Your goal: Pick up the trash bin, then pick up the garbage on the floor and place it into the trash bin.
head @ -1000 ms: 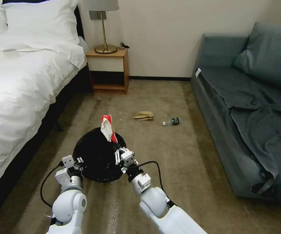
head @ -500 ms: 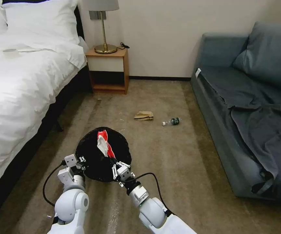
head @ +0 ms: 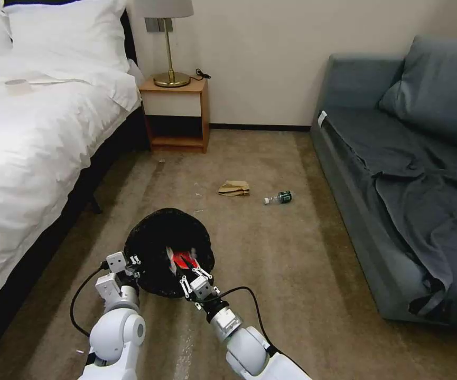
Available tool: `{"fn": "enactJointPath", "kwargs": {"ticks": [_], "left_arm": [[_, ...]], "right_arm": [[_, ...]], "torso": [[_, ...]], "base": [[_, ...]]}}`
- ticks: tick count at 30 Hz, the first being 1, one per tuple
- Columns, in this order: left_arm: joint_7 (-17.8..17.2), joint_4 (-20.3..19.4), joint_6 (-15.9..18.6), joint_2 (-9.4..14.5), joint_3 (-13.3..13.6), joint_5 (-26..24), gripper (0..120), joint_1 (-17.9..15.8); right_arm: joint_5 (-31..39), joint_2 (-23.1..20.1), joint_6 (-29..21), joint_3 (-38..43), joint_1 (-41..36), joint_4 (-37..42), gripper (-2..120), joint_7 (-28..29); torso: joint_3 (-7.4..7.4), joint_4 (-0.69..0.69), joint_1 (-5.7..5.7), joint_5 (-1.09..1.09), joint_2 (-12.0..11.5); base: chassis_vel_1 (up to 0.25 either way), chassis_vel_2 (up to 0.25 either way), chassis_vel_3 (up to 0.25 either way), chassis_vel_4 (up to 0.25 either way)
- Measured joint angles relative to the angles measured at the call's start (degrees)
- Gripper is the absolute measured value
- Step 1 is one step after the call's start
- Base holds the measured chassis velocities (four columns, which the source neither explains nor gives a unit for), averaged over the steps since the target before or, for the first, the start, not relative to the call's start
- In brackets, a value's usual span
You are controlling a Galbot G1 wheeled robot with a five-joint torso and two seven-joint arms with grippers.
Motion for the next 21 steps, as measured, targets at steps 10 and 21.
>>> {"fn": "enactJointPath", "kwargs": {"ticks": [10, 21], "left_arm": [[-0.01, -0.04, 0.04, 0.02, -0.09, -0.04, 3, -0.37], [1.79, -0.10, 0.15, 0.74, -1.64, 0.17, 3, -0.77]], "right_arm": [[2.37, 0.23, -0.62, 1.68, 0.95, 2.52, 84, 0.77], [6.25, -0.84, -1.63, 9.17, 1.84, 4.43, 100, 2.89]], "torso": [[0.00, 0.00, 0.00, 0.00, 0.00], [0.00, 0.00, 0.00, 0.01, 0.00]], "base": [[0.000, 0.000, 0.000, 0.000], [0.000, 0.000, 0.000, 0.000]]}}
